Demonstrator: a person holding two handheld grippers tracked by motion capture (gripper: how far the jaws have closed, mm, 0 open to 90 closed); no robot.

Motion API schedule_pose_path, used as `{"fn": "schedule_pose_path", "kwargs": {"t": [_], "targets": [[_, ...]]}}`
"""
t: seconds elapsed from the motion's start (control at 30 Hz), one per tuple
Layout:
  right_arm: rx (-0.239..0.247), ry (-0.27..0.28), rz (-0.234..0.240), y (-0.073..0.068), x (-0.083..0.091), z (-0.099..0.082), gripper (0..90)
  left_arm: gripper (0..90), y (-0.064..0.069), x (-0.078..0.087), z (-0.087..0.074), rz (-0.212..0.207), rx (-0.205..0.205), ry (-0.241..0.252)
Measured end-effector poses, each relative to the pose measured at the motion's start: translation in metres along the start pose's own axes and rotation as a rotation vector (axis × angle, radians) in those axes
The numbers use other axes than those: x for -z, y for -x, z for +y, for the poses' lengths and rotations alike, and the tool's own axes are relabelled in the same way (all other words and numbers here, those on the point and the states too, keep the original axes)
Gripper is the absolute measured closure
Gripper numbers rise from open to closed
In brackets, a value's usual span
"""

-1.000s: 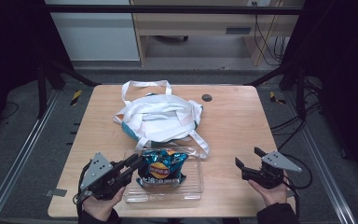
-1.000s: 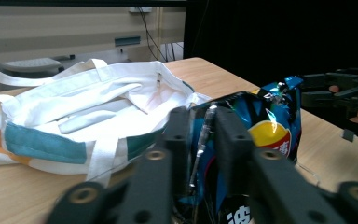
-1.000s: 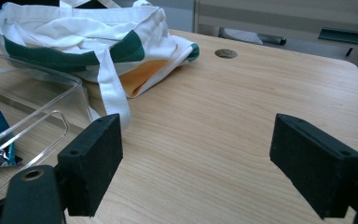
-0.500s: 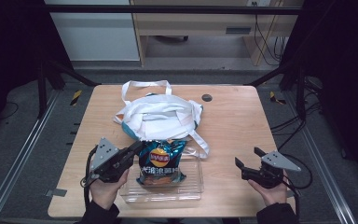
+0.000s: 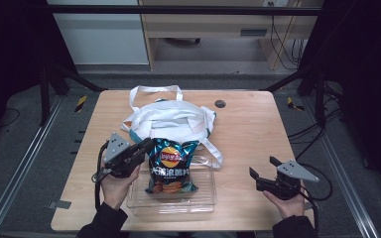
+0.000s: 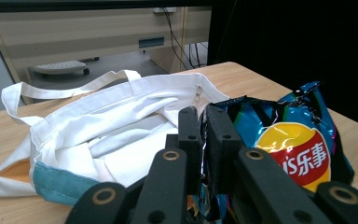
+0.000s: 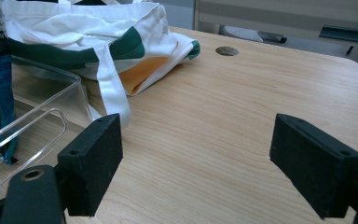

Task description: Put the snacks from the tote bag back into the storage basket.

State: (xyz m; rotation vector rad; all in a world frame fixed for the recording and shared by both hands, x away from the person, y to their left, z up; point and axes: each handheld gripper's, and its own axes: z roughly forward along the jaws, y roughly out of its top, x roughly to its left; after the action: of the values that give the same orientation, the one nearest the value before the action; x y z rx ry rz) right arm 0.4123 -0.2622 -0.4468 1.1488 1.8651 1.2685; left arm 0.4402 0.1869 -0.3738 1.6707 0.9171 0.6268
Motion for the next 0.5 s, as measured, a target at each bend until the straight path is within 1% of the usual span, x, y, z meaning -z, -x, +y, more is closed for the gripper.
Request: {"fn": "schedule_pose_path", "kwargs": {"t": [0.07,0.1,0.17,0.23,0.33,0.43,0.5], "targets": [[-0.001,-0.001,-0.001,0.000,0.000,0.000,17.1,80.5,-0.001,0.000,-0.001,0.005,0.001,-0.001],[0.000,-0.001,0.000,0.000,0.000,0.000,17.1,76.9,-0.002,0.000,-0.001,0.006,0.000,0.001],[-0.001,-0.001,0.000,0.000,0.000,0.000,17.1,73.1,-0.002,0.002,-0.001,-0.005,0.005,0.010],[-0.001,-0.001,0.001,0.000,0.000,0.000,17.1,68.7,-0.002,0.004,0.001,-0.001,0.002,0.013],[-0.001,0.001,0.000,0.000,0.000,0.000,17.1,61.6,-0.003,0.008,0.002,-0.005,0.018,0.009],[0.001,0.002,0.001,0.000,0.000,0.000,17.1,55.9,-0.004,0.013,0.003,-0.009,0.020,0.010],[0.000,0.001,0.000,0.001,0.001,0.000,17.1,52.7,-0.005,0.017,0.003,-0.014,0.015,0.009]]}}
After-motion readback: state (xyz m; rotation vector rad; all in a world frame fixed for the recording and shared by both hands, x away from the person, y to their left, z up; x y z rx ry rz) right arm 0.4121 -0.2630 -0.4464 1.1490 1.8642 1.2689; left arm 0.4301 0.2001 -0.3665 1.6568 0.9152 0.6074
